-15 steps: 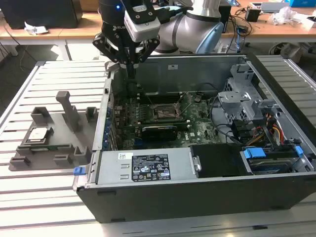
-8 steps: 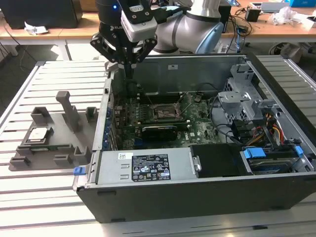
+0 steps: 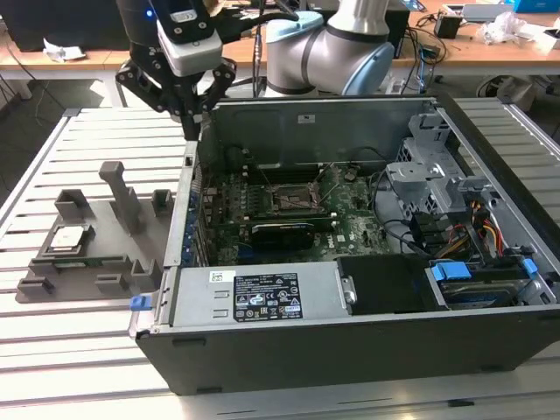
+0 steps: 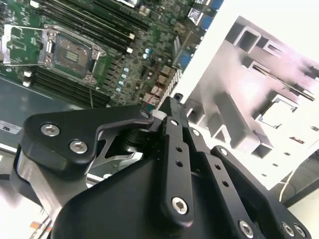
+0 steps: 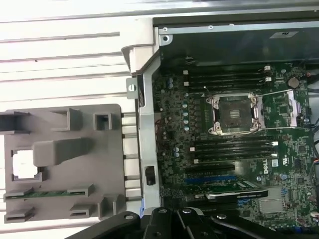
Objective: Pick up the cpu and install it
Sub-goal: 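Reach for the cpu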
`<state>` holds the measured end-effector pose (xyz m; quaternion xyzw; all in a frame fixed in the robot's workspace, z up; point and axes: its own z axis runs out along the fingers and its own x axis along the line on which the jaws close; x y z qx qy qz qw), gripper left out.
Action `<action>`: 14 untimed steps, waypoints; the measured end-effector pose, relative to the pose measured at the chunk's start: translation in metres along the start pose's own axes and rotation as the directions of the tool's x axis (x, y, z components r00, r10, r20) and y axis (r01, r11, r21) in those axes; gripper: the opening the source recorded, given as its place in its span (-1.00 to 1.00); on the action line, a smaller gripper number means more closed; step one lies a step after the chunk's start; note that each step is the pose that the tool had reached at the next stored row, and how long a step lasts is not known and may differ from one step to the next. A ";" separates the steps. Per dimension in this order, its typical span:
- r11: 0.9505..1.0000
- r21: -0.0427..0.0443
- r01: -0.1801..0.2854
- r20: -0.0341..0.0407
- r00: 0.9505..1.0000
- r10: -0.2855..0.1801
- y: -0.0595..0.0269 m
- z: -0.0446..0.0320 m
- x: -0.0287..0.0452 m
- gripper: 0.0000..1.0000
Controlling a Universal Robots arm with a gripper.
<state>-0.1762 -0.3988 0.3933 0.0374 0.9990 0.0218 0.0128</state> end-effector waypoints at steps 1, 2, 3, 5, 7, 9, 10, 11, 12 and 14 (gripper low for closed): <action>1.000 0.000 0.000 0.000 1.000 0.000 -0.0004 -0.0001 0.0051 -0.79; 1.000 0.000 0.000 0.000 1.000 0.000 -0.0006 -0.0002 0.0087 -0.79; 1.000 0.000 0.000 0.000 1.000 0.000 -0.0009 -0.0003 0.0122 -0.79; 1.000 0.000 0.000 0.000 1.000 0.000 -0.0017 -0.0006 0.0227 -0.79; 1.000 0.000 0.000 0.000 1.000 0.000 -0.0022 -0.0008 0.0288 -0.79; 1.000 0.000 0.000 0.000 1.000 0.000 -0.0028 -0.0010 0.0381 -0.79; 1.000 0.000 0.000 0.000 1.000 0.000 -0.0031 -0.0011 0.0416 -0.79; 1.000 0.000 0.000 0.000 1.000 0.000 -0.0035 -0.0012 0.0465 -0.79; 1.000 0.000 0.000 0.000 1.000 0.000 -0.0038 -0.0013 0.0503 -0.79; 1.000 0.000 0.000 0.000 1.000 0.000 -0.0046 -0.0016 0.0622 -0.79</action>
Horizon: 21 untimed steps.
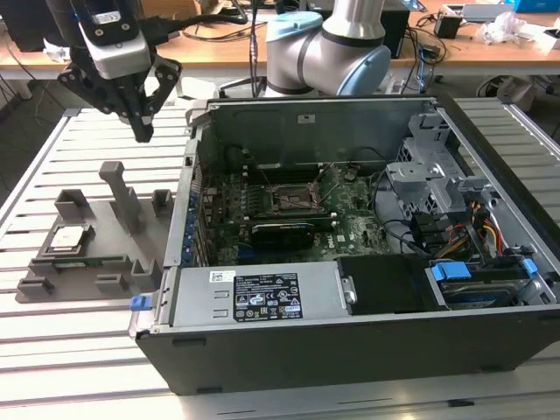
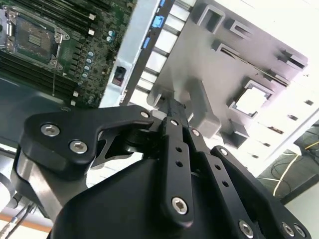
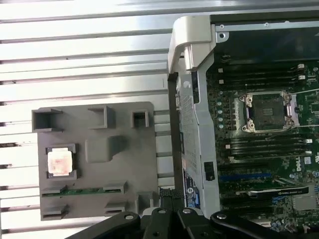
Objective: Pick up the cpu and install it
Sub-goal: 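Reach for the cpu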
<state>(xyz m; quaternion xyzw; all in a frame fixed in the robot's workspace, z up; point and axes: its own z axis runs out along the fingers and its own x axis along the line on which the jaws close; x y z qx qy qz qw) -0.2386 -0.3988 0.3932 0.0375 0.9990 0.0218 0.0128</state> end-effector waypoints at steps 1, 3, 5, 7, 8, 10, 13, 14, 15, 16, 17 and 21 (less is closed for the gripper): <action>1.000 0.000 0.000 0.000 1.000 0.000 -0.0003 -0.0001 0.0044 -0.79; 1.000 0.000 0.000 0.000 1.000 0.000 -0.0009 -0.0004 0.0115 -0.79; 1.000 0.000 0.000 0.000 1.000 0.000 -0.0014 -0.0005 0.0191 -0.79; 1.000 0.000 0.000 0.000 1.000 0.000 -0.0019 -0.0007 0.0259 -0.79; 1.000 0.000 0.000 0.000 1.000 0.000 -0.0022 -0.0008 0.0293 -0.79; 1.000 0.000 0.000 0.000 1.000 0.000 -0.0028 -0.0010 0.0368 -0.79; 1.000 0.000 0.000 0.000 1.000 0.000 -0.0039 -0.0014 0.0514 -0.79; 1.000 0.000 0.000 0.000 1.000 0.000 -0.0042 -0.0015 0.0560 -0.79; 1.000 0.000 0.000 0.000 1.000 0.000 -0.0044 -0.0016 0.0591 -0.79; 1.000 0.000 0.000 0.000 1.000 0.000 -0.0048 -0.0017 0.0648 -0.79; 1.000 0.000 0.000 0.000 1.000 0.000 -0.0051 -0.0018 0.0680 -0.79; 1.000 0.000 0.000 0.000 1.000 0.000 -0.0064 -0.0022 0.0858 -0.79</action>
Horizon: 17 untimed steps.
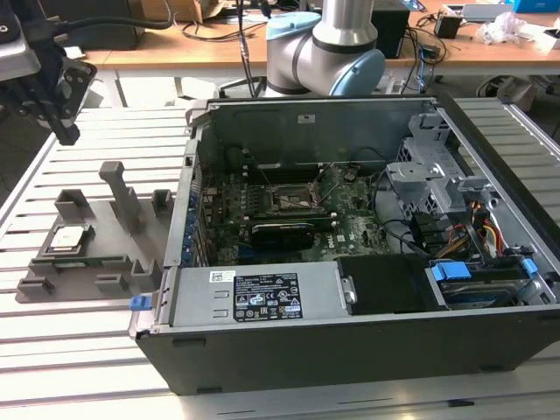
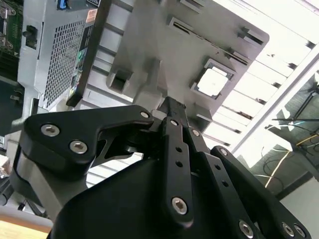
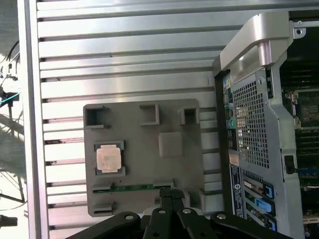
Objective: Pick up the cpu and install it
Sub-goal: 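Reach for the cpu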
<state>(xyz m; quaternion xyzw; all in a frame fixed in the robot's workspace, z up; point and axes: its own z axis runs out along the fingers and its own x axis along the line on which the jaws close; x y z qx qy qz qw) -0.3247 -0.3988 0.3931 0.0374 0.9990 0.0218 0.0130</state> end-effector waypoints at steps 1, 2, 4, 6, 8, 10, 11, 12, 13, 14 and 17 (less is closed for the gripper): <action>1.000 0.000 0.000 0.000 1.000 0.000 -0.0005 -0.0002 0.0075 -0.79; 1.000 0.000 0.000 0.000 1.000 0.000 -0.0009 -0.0004 0.0130 -0.79; 1.000 0.000 0.000 0.000 1.000 0.000 -0.0016 -0.0005 0.0212 -0.79; 1.000 0.000 0.000 0.000 1.000 0.000 -0.0022 -0.0008 0.0299 -0.79; 1.000 0.000 0.000 0.000 1.000 0.000 -0.0028 -0.0010 0.0384 -0.79; 1.000 0.000 0.000 0.000 1.000 0.000 -0.0034 -0.0011 0.0455 -0.79; 1.000 0.000 0.000 0.000 1.000 0.000 -0.0036 -0.0013 0.0487 -0.79; 1.000 0.000 0.000 0.000 1.000 0.000 -0.0041 -0.0014 0.0548 -0.79; 1.000 0.000 0.000 0.000 1.000 0.000 -0.0045 -0.0015 0.0606 -0.79; 1.000 0.000 0.000 0.000 1.000 0.000 -0.0048 -0.0016 0.0642 -0.79; 1.000 0.000 0.000 0.000 1.000 0.000 -0.0055 -0.0018 0.0736 -0.79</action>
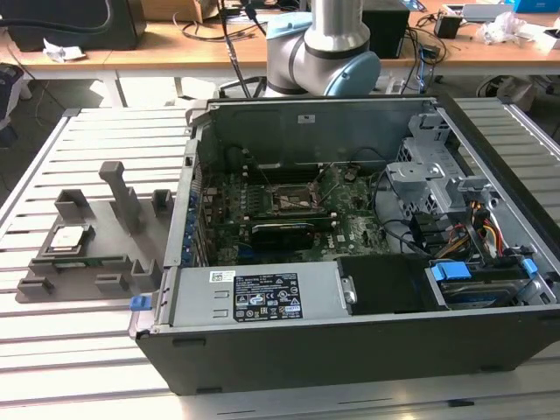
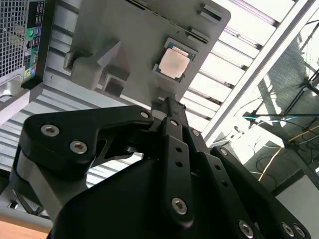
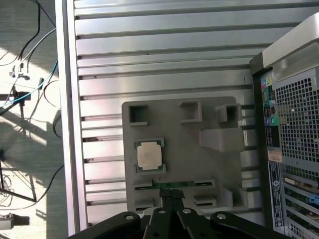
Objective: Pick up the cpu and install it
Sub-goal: 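Reach for the cpu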
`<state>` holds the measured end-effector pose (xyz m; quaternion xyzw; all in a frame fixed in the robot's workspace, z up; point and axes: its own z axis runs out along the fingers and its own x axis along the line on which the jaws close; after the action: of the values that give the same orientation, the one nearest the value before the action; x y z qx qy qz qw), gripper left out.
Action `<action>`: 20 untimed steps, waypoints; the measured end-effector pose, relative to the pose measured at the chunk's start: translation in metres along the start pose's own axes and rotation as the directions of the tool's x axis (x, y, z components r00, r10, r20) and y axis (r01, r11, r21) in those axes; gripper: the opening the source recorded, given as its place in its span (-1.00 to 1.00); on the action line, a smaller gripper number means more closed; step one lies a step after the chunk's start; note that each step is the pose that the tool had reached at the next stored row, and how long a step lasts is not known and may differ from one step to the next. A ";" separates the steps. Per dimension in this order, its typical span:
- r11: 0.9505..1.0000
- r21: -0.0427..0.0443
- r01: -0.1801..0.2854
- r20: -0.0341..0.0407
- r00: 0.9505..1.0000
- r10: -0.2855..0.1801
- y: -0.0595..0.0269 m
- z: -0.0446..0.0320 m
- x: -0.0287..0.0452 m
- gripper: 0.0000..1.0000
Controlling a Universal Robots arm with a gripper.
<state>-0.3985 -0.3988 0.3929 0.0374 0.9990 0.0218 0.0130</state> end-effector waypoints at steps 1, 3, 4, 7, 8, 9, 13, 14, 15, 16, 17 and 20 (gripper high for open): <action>1.000 0.000 0.000 0.000 1.000 0.000 -0.0004 -0.0001 0.0045 -0.79; 1.000 0.000 0.000 0.000 1.000 0.000 -0.0009 -0.0003 0.0118 -0.79; 1.000 0.000 0.000 0.000 1.000 0.000 -0.0011 -0.0004 0.0148 -0.79; 1.000 0.000 0.000 0.000 1.000 0.000 -0.0020 -0.0007 0.0274 -0.79; 1.000 0.000 0.000 0.000 1.000 0.000 -0.0022 -0.0008 0.0303 -0.79; 1.000 0.000 0.000 0.000 1.000 0.000 -0.0027 -0.0008 0.0357 -0.79; 1.000 0.000 0.000 0.000 1.000 0.000 -0.0038 -0.0013 0.0516 -0.79; 1.000 0.000 0.000 0.000 1.000 0.000 -0.0041 -0.0014 0.0550 -0.79; 1.000 0.000 0.000 0.000 1.000 0.000 -0.0046 -0.0015 0.0619 -0.79; 1.000 0.000 0.000 0.000 1.000 0.000 -0.0048 -0.0015 0.0648 -0.79; 1.000 0.000 0.000 0.000 1.000 0.000 -0.0050 -0.0017 0.0680 -0.79; 1.000 0.000 0.000 0.000 1.000 0.000 -0.0064 -0.0021 0.0854 -0.79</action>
<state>-0.4842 -0.3988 0.3926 0.0374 0.9990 0.0218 0.0131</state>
